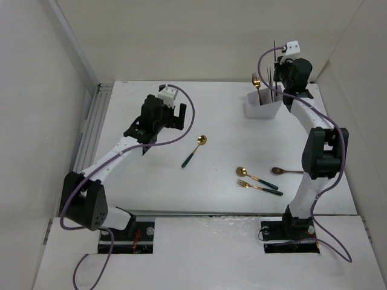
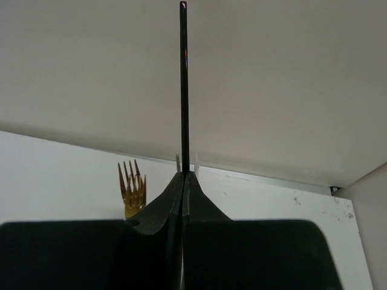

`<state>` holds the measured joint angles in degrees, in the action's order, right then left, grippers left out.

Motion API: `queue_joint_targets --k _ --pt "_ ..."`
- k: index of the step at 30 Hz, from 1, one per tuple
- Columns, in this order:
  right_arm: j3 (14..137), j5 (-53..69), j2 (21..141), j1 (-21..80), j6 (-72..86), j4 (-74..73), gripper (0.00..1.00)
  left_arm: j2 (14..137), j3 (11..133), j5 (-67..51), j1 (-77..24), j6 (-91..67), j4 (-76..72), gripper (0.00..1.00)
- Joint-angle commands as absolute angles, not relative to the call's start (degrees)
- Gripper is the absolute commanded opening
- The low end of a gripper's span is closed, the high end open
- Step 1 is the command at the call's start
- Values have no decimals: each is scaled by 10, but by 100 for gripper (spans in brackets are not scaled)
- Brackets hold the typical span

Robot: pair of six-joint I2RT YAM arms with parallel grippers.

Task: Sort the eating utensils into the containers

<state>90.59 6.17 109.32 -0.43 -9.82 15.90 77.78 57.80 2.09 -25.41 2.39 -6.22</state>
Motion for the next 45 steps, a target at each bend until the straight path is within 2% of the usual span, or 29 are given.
queue_joint_targets --k 1,10,19,20,24,26,29,33,37,45 --pt "911 107 1092 -16 -118 278 0 807 634 19 -248 33 -71 100" --pt "891 130 1138 -38 -91 291 0 878 690 19 -248 33 -65 100" --pt "794 126 1112 -38 -69 308 0 903 643 -61 -248 104 -72 100" --pt "780 131 1112 -38 -64 308 12 903 636 -67 -248 114 -67 100" --pt "760 154 1090 -38 -59 308 29 933 635 -72 -253 175 -24 100" --pt "755 154 1075 -38 -59 308 31 949 659 -83 -268 190 29 100" --pt "750 159 1044 -38 -54 308 34 977 686 -105 -273 196 82 93" --pt "732 151 982 -38 -48 308 43 988 680 -128 -279 219 98 90" --pt "713 137 920 -38 -48 294 56 988 680 -148 -291 245 114 85" --pt "689 124 839 -10 -48 226 62 1017 697 -178 -310 250 165 85"
